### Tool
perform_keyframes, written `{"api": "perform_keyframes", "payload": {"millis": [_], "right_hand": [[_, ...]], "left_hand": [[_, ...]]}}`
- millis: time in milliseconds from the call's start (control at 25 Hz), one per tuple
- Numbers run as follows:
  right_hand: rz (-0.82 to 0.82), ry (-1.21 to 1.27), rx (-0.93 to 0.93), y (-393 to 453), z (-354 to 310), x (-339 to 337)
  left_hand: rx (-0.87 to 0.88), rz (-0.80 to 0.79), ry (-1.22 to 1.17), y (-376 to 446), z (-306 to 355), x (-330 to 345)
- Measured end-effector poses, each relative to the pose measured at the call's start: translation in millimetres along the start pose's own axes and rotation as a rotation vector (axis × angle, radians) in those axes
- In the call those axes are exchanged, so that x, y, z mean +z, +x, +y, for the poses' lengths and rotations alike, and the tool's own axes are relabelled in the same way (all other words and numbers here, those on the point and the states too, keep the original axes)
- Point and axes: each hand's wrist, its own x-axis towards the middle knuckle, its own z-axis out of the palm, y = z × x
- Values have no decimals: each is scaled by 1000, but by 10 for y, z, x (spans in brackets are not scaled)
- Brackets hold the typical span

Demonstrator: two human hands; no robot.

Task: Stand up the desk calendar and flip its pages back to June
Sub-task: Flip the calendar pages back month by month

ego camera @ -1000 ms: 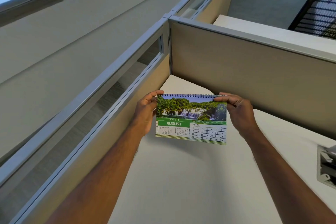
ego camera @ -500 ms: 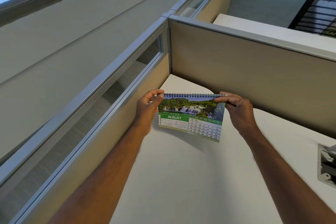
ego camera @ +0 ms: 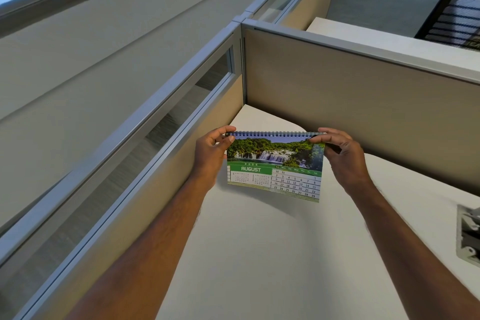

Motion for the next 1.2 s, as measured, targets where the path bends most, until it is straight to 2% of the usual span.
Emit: {"api": "perform_keyframes", "payload": {"millis": [320, 440, 600, 720, 800, 1040, 1200], "right_hand": [[58, 46, 20, 19, 105, 50], [105, 109, 106, 53, 130, 62], [208, 345, 319, 104, 50, 44], [52, 219, 551, 198, -11, 25], [-51, 113, 636, 269, -61, 34], [-116, -21, 711, 415, -145, 37], [-148, -125, 683, 444, -194, 62]], "left_hand": [[24, 6, 25, 18, -31, 6], [28, 7, 28, 25, -48, 5], [22, 12, 21, 20, -68, 9], [15, 22, 32, 18, -77, 12], [13, 24, 34, 17, -81, 15], [-18, 51, -31, -14, -84, 28], [-42, 119, -61, -28, -96, 106]]}}
